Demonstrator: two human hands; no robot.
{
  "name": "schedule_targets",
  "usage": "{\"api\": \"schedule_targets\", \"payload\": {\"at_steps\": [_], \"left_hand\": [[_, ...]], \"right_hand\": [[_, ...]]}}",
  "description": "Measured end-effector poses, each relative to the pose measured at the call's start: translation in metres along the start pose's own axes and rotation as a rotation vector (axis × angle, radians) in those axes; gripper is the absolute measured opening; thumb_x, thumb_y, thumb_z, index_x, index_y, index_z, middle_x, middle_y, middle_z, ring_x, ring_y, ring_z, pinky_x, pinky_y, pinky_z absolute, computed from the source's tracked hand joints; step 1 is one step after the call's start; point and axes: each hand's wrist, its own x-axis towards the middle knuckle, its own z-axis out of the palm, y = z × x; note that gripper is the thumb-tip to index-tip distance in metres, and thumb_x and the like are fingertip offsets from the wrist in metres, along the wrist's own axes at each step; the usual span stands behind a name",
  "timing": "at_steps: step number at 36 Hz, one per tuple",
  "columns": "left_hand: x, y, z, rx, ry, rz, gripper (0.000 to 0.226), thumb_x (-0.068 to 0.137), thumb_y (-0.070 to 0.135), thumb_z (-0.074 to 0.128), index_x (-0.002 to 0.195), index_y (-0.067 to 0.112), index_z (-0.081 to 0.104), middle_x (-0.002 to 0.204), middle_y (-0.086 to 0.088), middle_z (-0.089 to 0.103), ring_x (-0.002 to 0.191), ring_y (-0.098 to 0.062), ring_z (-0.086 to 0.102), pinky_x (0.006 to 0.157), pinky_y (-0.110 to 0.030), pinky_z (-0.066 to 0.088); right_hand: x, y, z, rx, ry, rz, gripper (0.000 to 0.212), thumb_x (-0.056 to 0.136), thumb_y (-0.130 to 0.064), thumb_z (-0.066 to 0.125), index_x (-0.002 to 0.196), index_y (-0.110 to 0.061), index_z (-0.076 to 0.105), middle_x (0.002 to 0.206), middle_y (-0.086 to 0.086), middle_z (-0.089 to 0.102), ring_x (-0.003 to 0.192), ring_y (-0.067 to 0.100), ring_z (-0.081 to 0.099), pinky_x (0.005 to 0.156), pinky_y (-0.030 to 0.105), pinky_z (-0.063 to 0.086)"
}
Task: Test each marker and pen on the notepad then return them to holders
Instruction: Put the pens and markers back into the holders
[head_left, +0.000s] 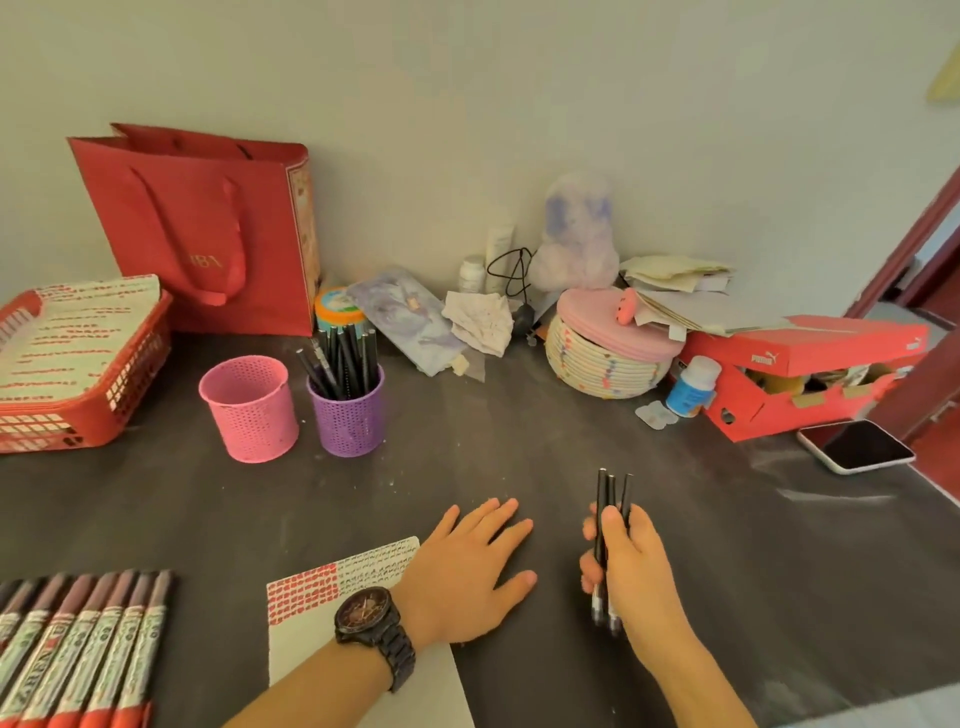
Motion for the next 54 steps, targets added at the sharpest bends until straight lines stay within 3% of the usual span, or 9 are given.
{"api": "schedule_targets", "payload": {"at_steps": [7,14,18,22,33,36,42,46,54], "left_hand": [[0.000,-0.033,-0.047,-0.127,0.315,-0.051,0.050,0.094,0.059,0.038,0.141,0.044,0.038,0.149,0.025,0.034,0.138,0.003,0.027,0.114,-0.019,0.020],[-0.008,-0.099,-0.105,-0.094,0.866,-0.356,0.052,0.079,0.054,0.068,0.123,0.033,0.049,0.125,0.018,0.052,0.110,-0.005,0.053,0.089,-0.023,0.043],[-0.009,-0.133,-0.124,0.096,0.813,-0.579,0.082,0.069,0.083,0.056,0.126,0.024,0.057,0.128,0.007,0.059,0.119,-0.019,0.056,0.105,-0.043,0.040],[-0.004,-0.151,-0.125,0.089,0.575,-0.653,0.109,0.064,0.100,0.023,0.152,0.035,0.030,0.152,0.017,0.039,0.147,-0.009,0.023,0.120,-0.046,0.001],[-0.003,-0.159,-0.117,0.013,0.564,-0.595,0.117,0.065,0.099,0.023,0.158,0.032,-0.002,0.157,0.015,0.032,0.147,-0.003,0.018,0.117,-0.038,-0.011],[-0.003,-0.158,-0.117,0.007,0.583,-0.586,0.118,0.066,0.098,0.028,0.158,0.030,0.001,0.156,0.015,0.034,0.146,-0.002,0.020,0.116,-0.036,-0.011],[0.000,-0.157,-0.116,0.010,0.631,-0.573,0.119,0.067,0.096,0.028,0.159,0.025,0.003,0.151,0.017,0.041,0.143,-0.002,0.027,0.117,-0.037,-0.007],[0.001,-0.158,-0.118,-0.001,0.633,-0.599,0.124,0.064,0.094,0.033,0.159,0.020,0.004,0.149,0.017,0.043,0.139,-0.001,0.032,0.120,-0.037,0.001],[-0.003,-0.153,-0.123,0.026,0.523,-0.577,0.104,0.072,0.090,0.031,0.153,0.025,0.031,0.153,0.014,0.039,0.147,-0.009,0.021,0.120,-0.045,-0.002]], "right_hand": [[0.033,-0.032,0.028,0.500,-0.128,0.173,0.024,0.106,-0.025,0.046,0.109,-0.006,0.059,0.063,-0.002,0.050,0.040,0.009,0.028,0.036,0.024,0.029],[0.071,-0.102,0.076,0.589,-0.250,0.205,0.051,0.090,-0.042,0.061,0.055,-0.021,0.030,0.048,-0.004,0.019,0.034,0.010,0.017,0.038,0.025,0.016],[0.088,-0.136,0.118,0.747,-0.270,0.124,0.053,0.095,-0.044,0.056,0.054,-0.022,0.031,0.049,-0.006,0.022,0.038,0.009,0.021,0.043,0.026,0.022],[0.102,-0.159,0.167,0.821,-0.266,0.066,0.047,0.101,-0.045,0.049,0.063,-0.019,0.042,0.053,-0.006,0.030,0.043,0.009,0.030,0.054,0.028,0.027],[0.106,-0.137,0.262,0.286,-0.280,-0.312,0.032,0.104,-0.028,0.053,0.075,-0.015,0.056,0.057,-0.004,0.057,0.057,0.008,0.056,0.067,0.032,0.048],[0.107,-0.132,0.264,0.175,-0.266,-0.402,0.009,0.097,-0.017,0.063,0.092,-0.023,0.061,0.080,-0.011,0.073,0.077,0.002,0.069,0.077,0.025,0.051],[0.115,-0.130,0.258,-0.372,-0.232,-0.801,0.024,0.103,-0.021,0.051,0.116,-0.039,0.058,0.119,-0.029,0.057,0.115,-0.016,0.047,0.093,0.006,0.038],[0.127,-0.127,0.259,-0.739,-0.504,-0.730,0.035,0.107,-0.026,0.038,0.138,-0.026,0.053,0.140,-0.012,0.053,0.130,0.004,0.048,0.107,0.022,0.039],[0.127,-0.130,0.257,-0.719,-0.502,-0.674,0.030,0.107,-0.025,0.038,0.129,-0.032,0.057,0.122,-0.018,0.054,0.112,-0.002,0.050,0.092,0.015,0.037]]}}
